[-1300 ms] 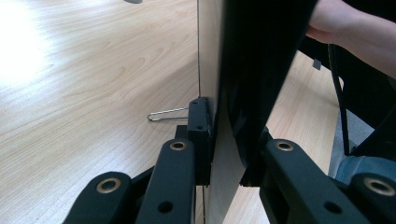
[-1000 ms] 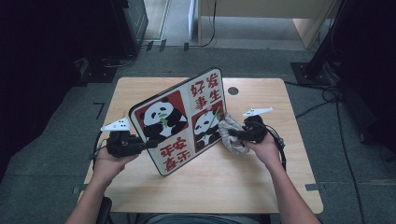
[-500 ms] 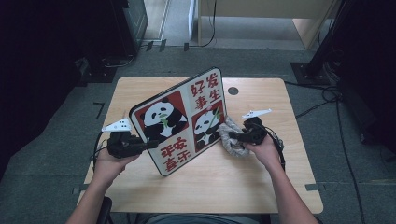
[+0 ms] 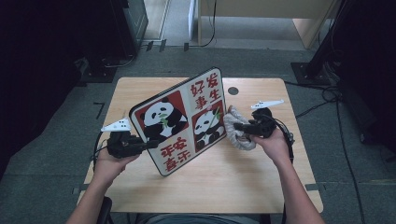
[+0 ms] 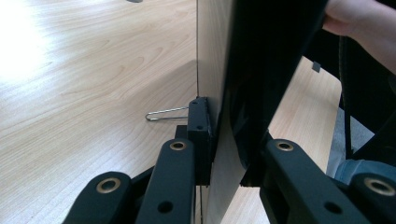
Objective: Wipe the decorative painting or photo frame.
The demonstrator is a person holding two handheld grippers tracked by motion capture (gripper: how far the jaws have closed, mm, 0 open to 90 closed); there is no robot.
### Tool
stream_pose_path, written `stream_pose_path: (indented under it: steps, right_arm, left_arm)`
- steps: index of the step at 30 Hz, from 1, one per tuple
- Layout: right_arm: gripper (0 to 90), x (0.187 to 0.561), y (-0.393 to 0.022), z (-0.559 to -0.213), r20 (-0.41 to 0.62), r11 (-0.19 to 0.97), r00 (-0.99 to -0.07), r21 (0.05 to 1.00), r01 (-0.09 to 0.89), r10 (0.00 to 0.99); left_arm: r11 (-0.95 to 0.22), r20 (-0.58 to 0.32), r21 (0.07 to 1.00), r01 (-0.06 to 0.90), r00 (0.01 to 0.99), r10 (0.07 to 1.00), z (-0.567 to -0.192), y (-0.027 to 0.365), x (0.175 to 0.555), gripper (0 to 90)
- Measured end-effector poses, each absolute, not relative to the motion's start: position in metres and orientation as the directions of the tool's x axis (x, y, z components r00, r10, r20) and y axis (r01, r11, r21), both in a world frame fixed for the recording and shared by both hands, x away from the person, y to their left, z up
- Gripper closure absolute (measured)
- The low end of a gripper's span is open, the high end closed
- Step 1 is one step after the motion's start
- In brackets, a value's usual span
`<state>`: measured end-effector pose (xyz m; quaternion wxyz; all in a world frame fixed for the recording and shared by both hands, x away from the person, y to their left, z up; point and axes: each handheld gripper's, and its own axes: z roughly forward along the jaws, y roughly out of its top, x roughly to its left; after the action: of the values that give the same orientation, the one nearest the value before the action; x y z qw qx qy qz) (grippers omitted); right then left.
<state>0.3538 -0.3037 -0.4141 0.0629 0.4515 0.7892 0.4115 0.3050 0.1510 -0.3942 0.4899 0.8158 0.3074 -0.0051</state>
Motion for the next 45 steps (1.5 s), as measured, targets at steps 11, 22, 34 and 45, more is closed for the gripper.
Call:
stream_pose_path:
  steps: [11, 22, 34, 45]
  right_arm:
    - [73.5, 0.357, -0.294, -0.363, 0.241, 0.274, -0.622, 0.739, 0.615, 0.745]
    - [73.4, 0.365, -0.279, -0.304, 0.217, 0.288, -0.661, 0.772, 0.566, 0.719]
    - [73.3, 0.375, -0.259, -0.251, 0.177, 0.300, -0.683, 0.801, 0.518, 0.708]
    - [73.2, 0.389, -0.239, -0.242, 0.177, 0.299, -0.690, 0.806, 0.511, 0.702]
  left_arm:
    - [-0.328, -0.315, 0.796, 0.509, 0.810, 0.495, -0.395, 0.151, 0.305, 79.6]
    - [-0.319, -0.321, 0.796, 0.514, 0.806, 0.498, -0.395, 0.151, 0.306, 79.7]
    - [-0.324, -0.312, 0.798, 0.509, 0.808, 0.500, -0.395, 0.151, 0.305, 79.8]
    - [-0.332, -0.305, 0.796, 0.506, 0.809, 0.502, -0.394, 0.151, 0.305, 79.9]
